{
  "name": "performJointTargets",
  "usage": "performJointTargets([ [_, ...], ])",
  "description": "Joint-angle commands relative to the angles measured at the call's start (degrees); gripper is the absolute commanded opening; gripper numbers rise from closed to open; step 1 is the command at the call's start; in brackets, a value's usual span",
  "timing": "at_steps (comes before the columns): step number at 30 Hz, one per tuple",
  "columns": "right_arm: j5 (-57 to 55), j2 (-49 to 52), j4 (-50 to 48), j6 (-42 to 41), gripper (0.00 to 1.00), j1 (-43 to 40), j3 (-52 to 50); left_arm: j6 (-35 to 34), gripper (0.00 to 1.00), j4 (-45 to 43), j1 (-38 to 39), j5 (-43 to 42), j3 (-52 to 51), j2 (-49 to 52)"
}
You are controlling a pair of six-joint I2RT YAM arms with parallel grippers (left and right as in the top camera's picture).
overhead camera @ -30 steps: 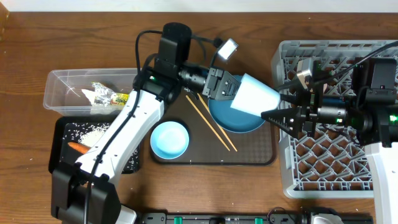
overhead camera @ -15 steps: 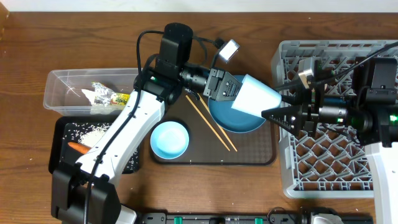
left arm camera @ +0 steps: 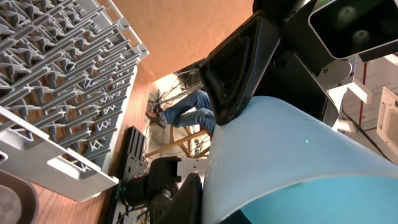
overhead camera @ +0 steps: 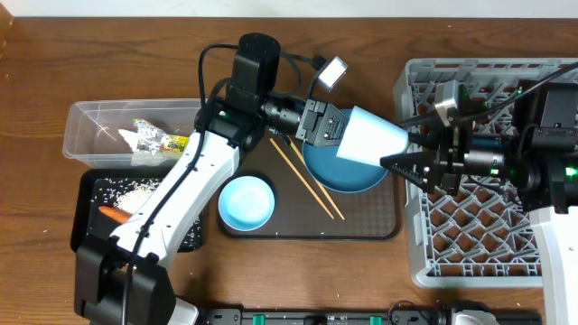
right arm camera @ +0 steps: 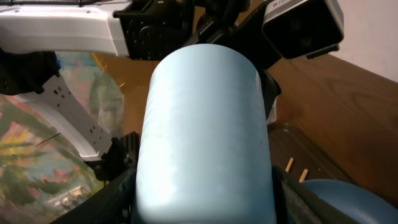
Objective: Sort waste into correct bins and load items into the dishwasher rack
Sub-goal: 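Open the left gripper and carry the cup right over the rack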
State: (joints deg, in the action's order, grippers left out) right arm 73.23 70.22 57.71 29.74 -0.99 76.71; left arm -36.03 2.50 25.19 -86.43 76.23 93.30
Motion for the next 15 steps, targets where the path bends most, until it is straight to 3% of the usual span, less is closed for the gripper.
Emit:
performJointTargets([
  [1, 1.6, -0.5, -2.2, -0.9, 0.42, 0.3, -0.1, -0.2, 0.07, 0.2, 2.7, -1.2, 0.9, -1.3],
  [6, 1.6, -0.5, -3.6, -2.1, 0.42, 0.3, -0.1, 0.5, 0.08, 0.4, 2.6, -1.2, 0.9, -1.3],
  [15, -1.7, -0.5, -3.3, -2.3, 0.43, 0.2, -0.1, 2.1, 0.27, 0.4, -1.8, 1.2, 0.9, -1.2],
])
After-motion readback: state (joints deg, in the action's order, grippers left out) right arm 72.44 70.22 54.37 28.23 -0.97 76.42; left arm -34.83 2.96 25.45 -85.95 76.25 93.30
